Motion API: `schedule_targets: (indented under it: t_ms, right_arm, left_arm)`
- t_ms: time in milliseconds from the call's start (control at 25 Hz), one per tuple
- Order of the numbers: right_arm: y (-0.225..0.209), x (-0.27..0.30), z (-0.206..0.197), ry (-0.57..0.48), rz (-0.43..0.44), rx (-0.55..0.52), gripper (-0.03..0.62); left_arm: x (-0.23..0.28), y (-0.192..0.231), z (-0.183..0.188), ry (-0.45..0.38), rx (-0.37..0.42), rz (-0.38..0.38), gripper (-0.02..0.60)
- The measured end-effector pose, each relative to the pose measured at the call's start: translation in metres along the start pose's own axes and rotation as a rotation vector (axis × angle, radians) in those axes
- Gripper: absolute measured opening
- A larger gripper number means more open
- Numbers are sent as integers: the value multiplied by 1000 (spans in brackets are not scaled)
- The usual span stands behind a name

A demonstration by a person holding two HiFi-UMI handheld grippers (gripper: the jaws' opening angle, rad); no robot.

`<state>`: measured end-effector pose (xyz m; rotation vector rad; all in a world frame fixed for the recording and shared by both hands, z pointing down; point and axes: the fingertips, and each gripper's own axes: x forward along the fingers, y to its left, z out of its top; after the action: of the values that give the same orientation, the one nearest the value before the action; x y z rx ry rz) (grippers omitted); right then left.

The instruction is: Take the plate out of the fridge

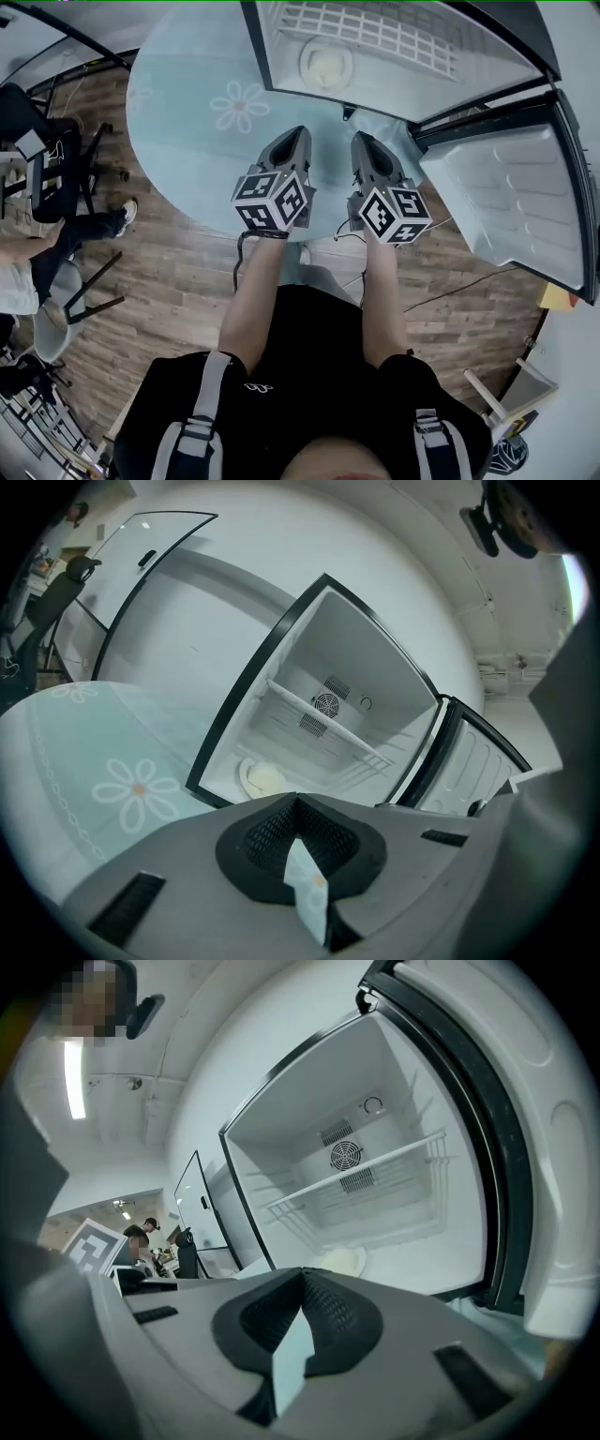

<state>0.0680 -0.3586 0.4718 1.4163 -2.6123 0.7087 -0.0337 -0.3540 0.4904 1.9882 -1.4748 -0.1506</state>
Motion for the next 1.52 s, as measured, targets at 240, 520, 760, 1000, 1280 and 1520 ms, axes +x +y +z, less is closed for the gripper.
schedule_targets:
  t_ms: [240,520,760,1000,1280,1520]
  right_arm:
    - [-12,26,0,13,25,19,5]
    - [-26,54,-2,42,24,30,6]
    - [-39,76,-5,60,15,33,40]
    - [-59,86,-13,77,-14,57,40]
    - [-81,115,-19,95,-37,102,83]
    - [-95,136,-14,100,-70,108,83]
  left_arm:
    - [26,18,-2,13,-4,32,0]
    - [53,35,-2,34,-20,38,2]
    - [78,47,6,40,17,34,2]
    - [103,55,6,65,46,23,79]
    - [132,75,5,106,39,56,78]
    - [147,81,5,118,-24,76,78]
